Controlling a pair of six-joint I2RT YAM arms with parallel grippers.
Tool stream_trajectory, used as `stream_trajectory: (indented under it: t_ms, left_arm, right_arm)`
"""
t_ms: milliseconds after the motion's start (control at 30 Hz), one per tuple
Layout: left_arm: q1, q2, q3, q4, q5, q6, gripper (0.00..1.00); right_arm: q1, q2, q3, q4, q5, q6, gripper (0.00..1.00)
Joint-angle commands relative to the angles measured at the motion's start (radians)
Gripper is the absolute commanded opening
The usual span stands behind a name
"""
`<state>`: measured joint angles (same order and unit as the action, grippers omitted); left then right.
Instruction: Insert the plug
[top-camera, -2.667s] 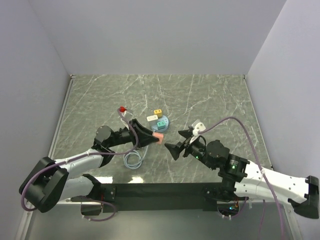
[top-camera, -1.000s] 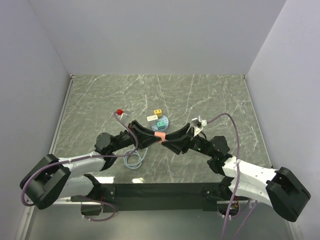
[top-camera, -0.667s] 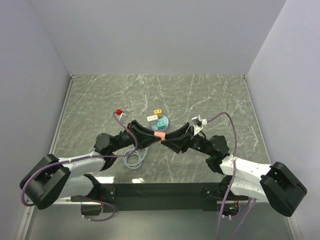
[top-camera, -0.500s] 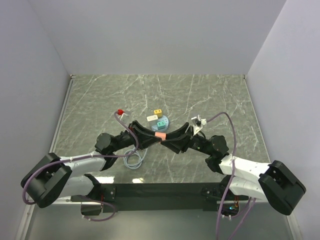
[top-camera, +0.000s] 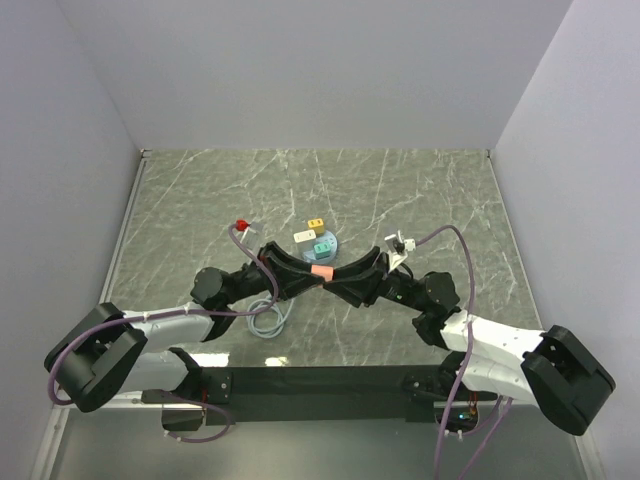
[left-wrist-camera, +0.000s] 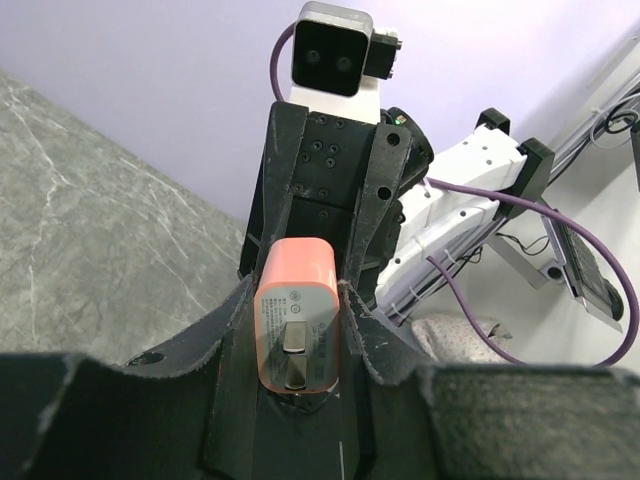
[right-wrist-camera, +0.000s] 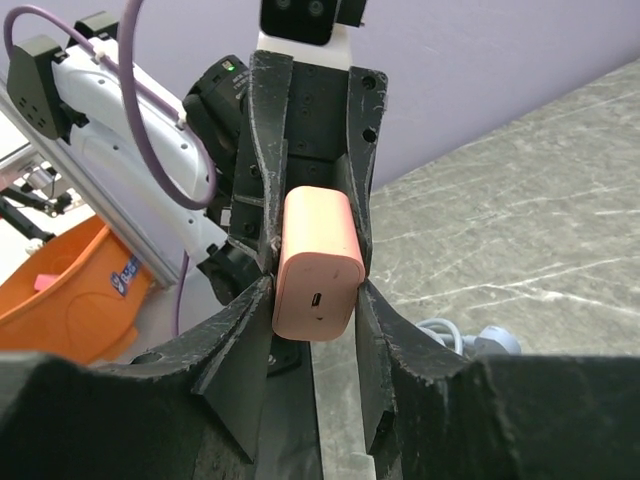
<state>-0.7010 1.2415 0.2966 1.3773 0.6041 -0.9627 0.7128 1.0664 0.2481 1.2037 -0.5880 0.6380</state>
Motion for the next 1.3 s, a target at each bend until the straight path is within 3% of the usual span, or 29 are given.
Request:
stream_trajectory:
  t_ms: [0,167,267,367,433,567,700,767,1067,1167,1267]
  left_arm:
    - [-0.018,0.003,0.01,0.304,-0.007,0.053,0.23]
    - [-0.015,-0.149,0.03,-0.074,-0.127,0.225,0.59]
    - [-0.003,-0.22,0.044,-0.173,-0.185,0.301,0.75]
    - [0.023,-0.241,0.052,-0.228,-0.199,0.326,0.83]
    - [0.046,-0.237,0.052,-0.267,-0.227,0.335,0.85]
    - [0.1,-0.197,0.064,-0.366,-0.364,0.392,0.82]
    - [0.103,-0.107,0.139,-0.518,-0.665,0.447,0.76]
    - [0.109,-0.062,0.165,-0.555,-0.74,0.453,0.74]
    - [0.135,0.205,0.302,-0.638,-0.831,0.403,0.74]
    - [0.135,0.217,0.273,-0.614,-0.833,0.381,0.76]
    - [0.135,0.188,0.162,-0.473,-0.81,0.369,0.76]
  right_arm:
    - [0.002,-0.077,0.011,0.045,0.026,-0.057,0.0]
    - [-0.018,-0.187,0.057,-0.246,0.089,-0.177,0.0]
    - [-0.035,-0.267,0.072,-0.37,0.142,-0.224,0.0]
    - [-0.044,-0.304,0.1,-0.473,0.177,-0.264,0.0]
    - [-0.044,-0.301,0.149,-0.548,0.226,-0.3,0.0]
    - [-0.05,-0.241,0.296,-0.859,0.341,-0.363,0.0]
    - [-0.056,-0.117,0.456,-1.07,0.433,-0.399,0.0]
    - [-0.064,-0.085,0.514,-1.124,0.453,-0.399,0.0]
    - [-0.139,0.164,0.655,-1.21,0.528,-0.38,0.0]
    - [-0.189,0.25,0.675,-1.175,0.53,-0.371,0.0]
    - [-0.217,0.334,0.703,-1.13,0.516,-0.371,0.0]
